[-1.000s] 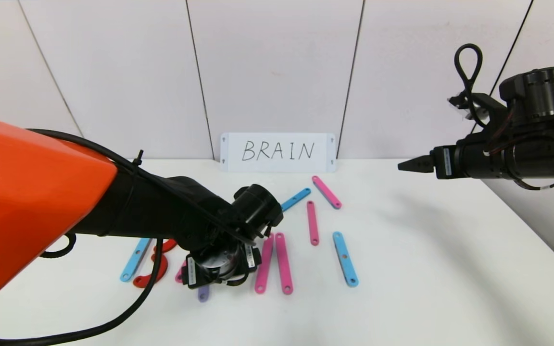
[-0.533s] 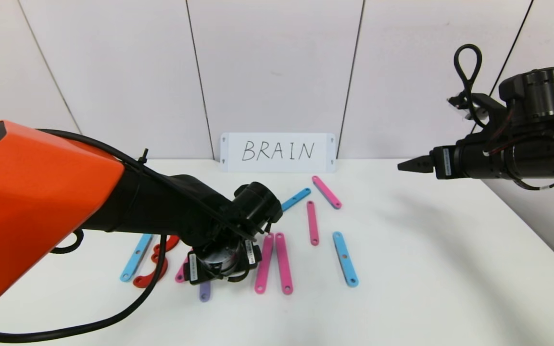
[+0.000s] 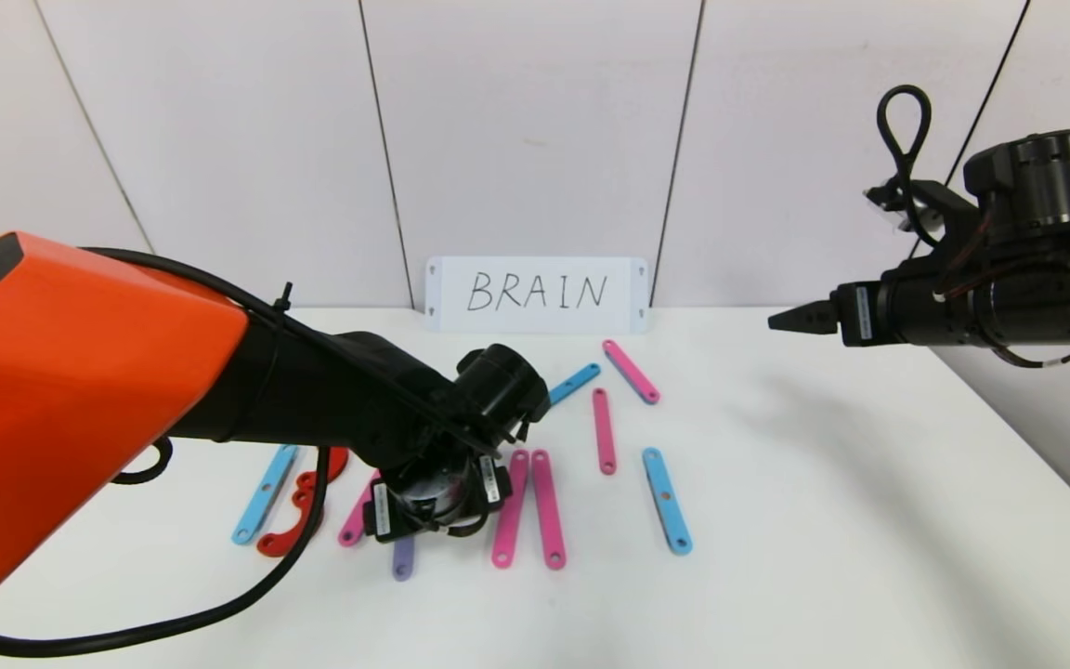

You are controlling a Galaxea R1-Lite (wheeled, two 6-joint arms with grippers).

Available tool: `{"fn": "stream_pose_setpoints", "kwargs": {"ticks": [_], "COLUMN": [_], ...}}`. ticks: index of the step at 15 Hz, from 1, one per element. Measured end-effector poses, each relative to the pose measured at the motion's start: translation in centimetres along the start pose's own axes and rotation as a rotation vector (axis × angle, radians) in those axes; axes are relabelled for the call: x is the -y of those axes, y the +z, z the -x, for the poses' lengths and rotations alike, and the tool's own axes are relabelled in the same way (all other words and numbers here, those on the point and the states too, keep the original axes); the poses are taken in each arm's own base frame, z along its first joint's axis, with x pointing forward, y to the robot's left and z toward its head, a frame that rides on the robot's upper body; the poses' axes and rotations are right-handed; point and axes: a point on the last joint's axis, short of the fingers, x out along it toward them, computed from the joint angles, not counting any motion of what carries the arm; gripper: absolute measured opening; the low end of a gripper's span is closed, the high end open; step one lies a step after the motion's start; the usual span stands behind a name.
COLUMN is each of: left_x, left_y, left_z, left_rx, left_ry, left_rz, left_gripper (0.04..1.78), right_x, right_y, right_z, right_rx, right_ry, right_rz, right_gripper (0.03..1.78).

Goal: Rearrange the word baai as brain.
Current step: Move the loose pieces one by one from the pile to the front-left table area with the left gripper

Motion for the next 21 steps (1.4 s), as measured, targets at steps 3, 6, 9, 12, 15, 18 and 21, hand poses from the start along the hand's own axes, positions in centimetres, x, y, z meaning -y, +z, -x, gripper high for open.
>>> {"fn": "stream_pose_setpoints", "kwargs": {"ticks": [3, 6, 9, 12, 15, 18, 21], "left_x": [0.1, 0.0, -0.7, -2.0, -3.9, -6.2, -8.3], "left_y": [0.1, 0.5, 1.6, 3.5, 5.6, 7.9, 9.6], "left_z": [0.0, 0.5, 1.6, 2.8, 3.5, 3.3, 2.5], "left_rx": [0.001, 0.015, 0.042, 0.064, 0.021, -0.014, -0.048], "left_ry": [-0.003, -0.010, -0.032, -0.057, -0.140, -0.245, -0.336], "left_rz": [-0.003, -0.019, -0.051, -0.090, -0.151, -0.202, -0.244], "left_gripper": [1.74, 1.74, 1.74, 1.74, 1.74, 1.74, 1.74], "right_x": [0.0, 0.0, 0.0, -0.3, -0.5, -0.5, -0.5], "right_y": [0.0, 0.0, -0.1, -0.2, -0.3, -0.4, -0.4], "right_z": [0.0, 0.0, -0.1, -0.5, -0.6, -0.6, -0.7], "right_rx": [0.000, 0.000, -0.003, -0.015, -0.020, -0.021, -0.021], "right_ry": [0.000, 0.000, 0.002, 0.009, 0.014, 0.014, 0.013], "right_rz": [0.000, 0.000, 0.000, 0.005, 0.008, 0.008, 0.008], "right_gripper": [1.74, 1.74, 1.74, 1.74, 1.74, 1.74, 1.74]}}
